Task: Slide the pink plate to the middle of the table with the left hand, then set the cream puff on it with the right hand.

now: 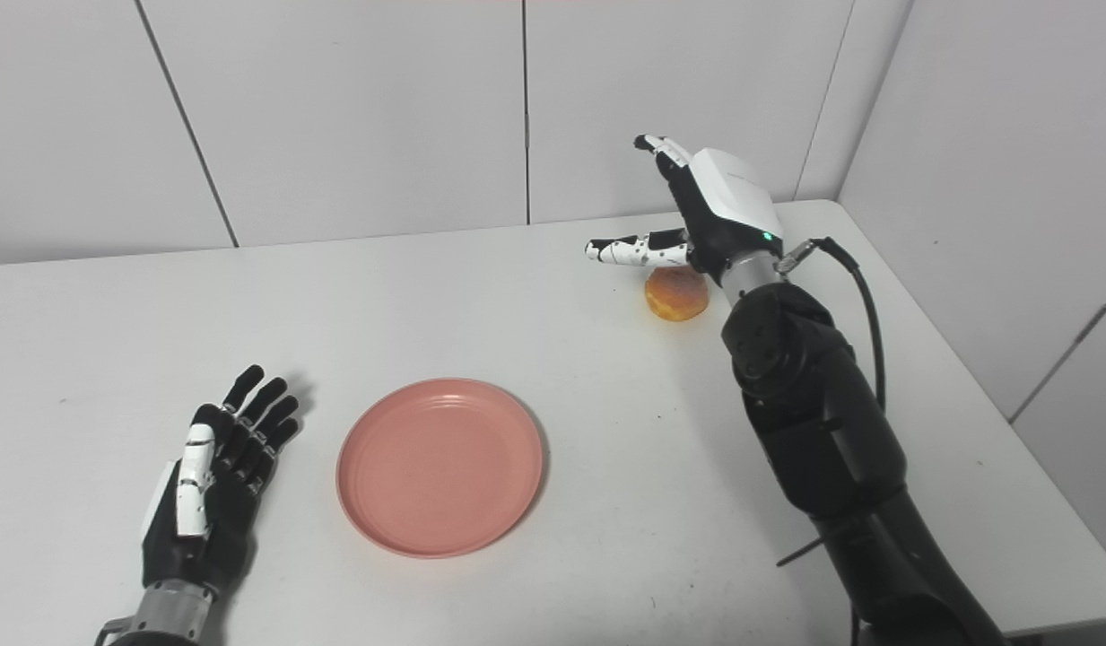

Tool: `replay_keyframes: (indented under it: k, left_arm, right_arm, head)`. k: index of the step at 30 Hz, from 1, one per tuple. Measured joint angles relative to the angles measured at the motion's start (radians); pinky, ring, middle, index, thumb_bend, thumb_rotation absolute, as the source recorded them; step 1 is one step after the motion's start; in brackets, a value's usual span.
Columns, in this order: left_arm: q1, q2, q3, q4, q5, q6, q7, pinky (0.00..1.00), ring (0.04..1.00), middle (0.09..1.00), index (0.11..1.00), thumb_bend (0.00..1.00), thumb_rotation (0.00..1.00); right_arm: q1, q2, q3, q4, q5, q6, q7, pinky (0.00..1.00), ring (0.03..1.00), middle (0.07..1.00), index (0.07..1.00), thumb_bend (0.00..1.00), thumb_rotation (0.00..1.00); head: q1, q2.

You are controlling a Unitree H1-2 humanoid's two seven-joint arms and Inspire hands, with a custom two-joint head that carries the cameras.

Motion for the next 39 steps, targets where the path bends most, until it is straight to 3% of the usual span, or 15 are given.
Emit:
replay_keyframes:
  k: [10, 19, 31, 39]
  left_arm:
    - [0.001, -0.001, 0.000, -0.002, 0.000, 0.000, 0.000, 0.93, 0.898, 0.899, 0.886, 0.44, 1.00]
    - [0.003, 0.003, -0.001, -0.003, 0.000, 0.000, -0.003, 0.95, 0.914, 0.915, 0.903, 0.44, 1.00]
    - [0.006, 0.009, -0.001, -0.007, 0.000, 0.000, -0.005, 0.94, 0.904, 0.905, 0.890, 0.45, 1.00]
    - [0.009, 0.011, -0.001, -0.009, 0.000, 0.001, -0.004, 0.94, 0.907, 0.907, 0.892, 0.44, 1.00]
  right_arm:
    - [-0.042, -0.012, 0.031, 0.121, -0.021, 0.038, 0.046, 0.73, 0.973, 1.000, 0.965, 0.85, 0.39]
    - [-0.051, -0.029, 0.052, 0.244, -0.020, 0.040, 0.056, 0.75, 0.938, 0.994, 0.964, 0.85, 0.43]
    - [-0.083, -0.032, 0.077, 0.377, -0.017, 0.040, 0.027, 0.82, 0.948, 0.979, 0.954, 0.85, 0.45]
    - [-0.086, -0.031, 0.077, 0.412, 0.011, 0.038, -0.006, 0.78, 0.914, 0.967, 0.947, 0.84, 0.41]
  head:
    - [0.014, -0.002]
    - [0.012, 0.002]
    - [0.011, 0.015]
    - [0.014, 0.020]
